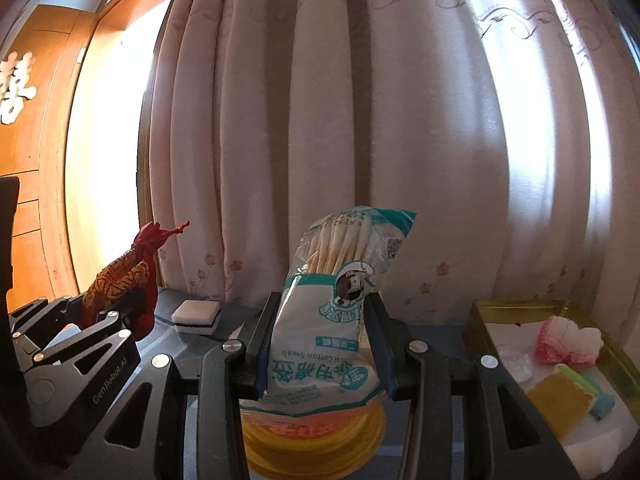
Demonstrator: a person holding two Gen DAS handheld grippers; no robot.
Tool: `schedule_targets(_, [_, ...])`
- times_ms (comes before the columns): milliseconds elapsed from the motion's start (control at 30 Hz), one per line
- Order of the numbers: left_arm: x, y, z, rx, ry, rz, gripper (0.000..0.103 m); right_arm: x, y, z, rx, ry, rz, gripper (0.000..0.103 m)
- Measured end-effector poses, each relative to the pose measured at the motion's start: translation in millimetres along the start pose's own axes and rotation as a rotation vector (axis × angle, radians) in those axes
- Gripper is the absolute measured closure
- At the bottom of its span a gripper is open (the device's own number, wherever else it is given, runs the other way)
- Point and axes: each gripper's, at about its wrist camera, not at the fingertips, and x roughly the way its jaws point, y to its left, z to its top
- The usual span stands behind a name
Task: Organize soft objects
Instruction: 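Carry the swab bag and red pouch over the gold tray with both tools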
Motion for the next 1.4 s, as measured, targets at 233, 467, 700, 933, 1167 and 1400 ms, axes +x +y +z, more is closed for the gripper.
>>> schedule_targets(233, [-5.6, -15.6, -2.2, 0.007, -0.004, -0.033, 0.072, -6.2, -14.9, -1.5, 0.014, -0.018, -0.03, 0.059])
schedule_targets(467, [-6.7, -26.6, -3.9, 0.006, -0.006, -0.045, 0.072, -17.3, -35.0, -1.6, 0.044, -0.026, -0.063, 0.059])
schedule_targets(700, [-10.2, -40.6, -5.8, 0.012, -0.009, -0.058, 0.072, -29.3, -50.2, -3.3, 0.051, -0.047, -0.097, 0.059])
schedule_targets(933, [-15.5, -61.8, -7.2, 0.026, -0.019, -0.107, 0.072, -38.9, -61.6, -4.5, 0.048, -0.068, -0.127, 0.059])
schedule_targets(1167, [-17.8, -79.8, -8.7, 0.038, -0.019, -0.145, 0.072, -45.7, -75.6, -6.2, 0.024, -0.077, -0.165, 0.059])
schedule_targets(1400, [-19.5, -102.8, -9.1, 0.062, -0.012, -0.196, 0.072, -55.1, -101.7, -8.7, 0.042, -0.079, -0.206, 0.059])
